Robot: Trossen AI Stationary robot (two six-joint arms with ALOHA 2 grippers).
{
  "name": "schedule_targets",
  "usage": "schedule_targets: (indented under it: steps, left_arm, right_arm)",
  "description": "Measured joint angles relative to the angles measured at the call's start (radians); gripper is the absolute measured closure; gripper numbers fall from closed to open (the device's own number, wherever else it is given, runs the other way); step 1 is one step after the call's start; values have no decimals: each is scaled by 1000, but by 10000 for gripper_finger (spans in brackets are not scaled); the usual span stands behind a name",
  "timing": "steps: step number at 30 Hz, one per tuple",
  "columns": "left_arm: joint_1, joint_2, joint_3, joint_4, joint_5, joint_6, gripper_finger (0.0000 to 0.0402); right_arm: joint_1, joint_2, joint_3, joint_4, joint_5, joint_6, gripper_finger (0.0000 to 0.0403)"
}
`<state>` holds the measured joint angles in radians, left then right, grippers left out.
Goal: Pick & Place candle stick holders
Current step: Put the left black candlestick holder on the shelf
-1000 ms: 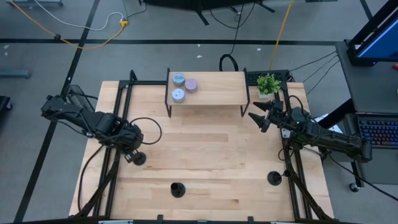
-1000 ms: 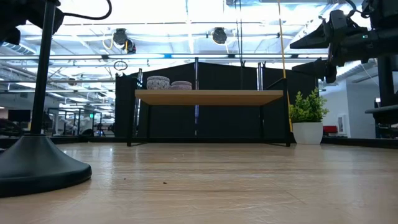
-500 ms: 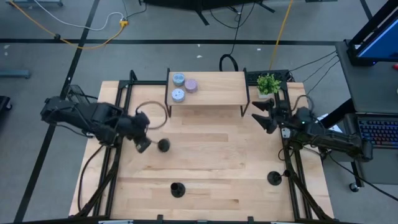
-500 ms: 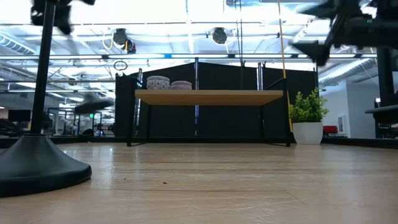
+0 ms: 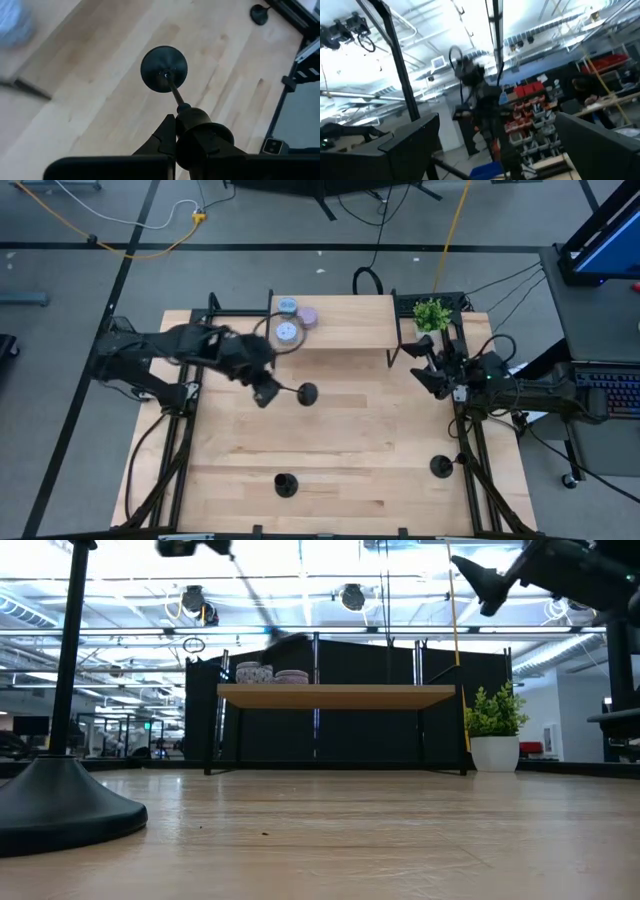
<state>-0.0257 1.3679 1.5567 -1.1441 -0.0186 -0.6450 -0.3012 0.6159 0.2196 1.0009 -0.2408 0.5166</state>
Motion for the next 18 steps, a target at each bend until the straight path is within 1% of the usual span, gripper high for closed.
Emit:
schedule_targets:
  steps: [3, 6, 8, 10, 13, 15, 18]
  left_arm:
    - [22, 108, 116, -2, 41, 57, 387]
    - [37, 203, 229, -8, 68, 112, 387]
    - [46, 258, 301, -11, 81, 138, 387]
    - [53, 309, 369, -14, 92, 161, 387]
    - [61, 378, 461, -14, 97, 182, 387]
    - [65, 414, 509, -16, 98, 193, 387]
    - [72, 459, 560, -16, 100, 199, 387]
  right_arm:
    - [29, 54, 34, 0, -2, -40, 14]
    - [53, 104, 79, -13, -54, -123, 14]
    - [65, 134, 116, -56, -84, -159, 14]
    - [75, 162, 161, -137, -104, -188, 14]
    - [93, 204, 237, -312, -105, -244, 14]
    - [102, 232, 291, -429, -105, -286, 14]
    - [118, 279, 366, -546, -104, -346, 14]
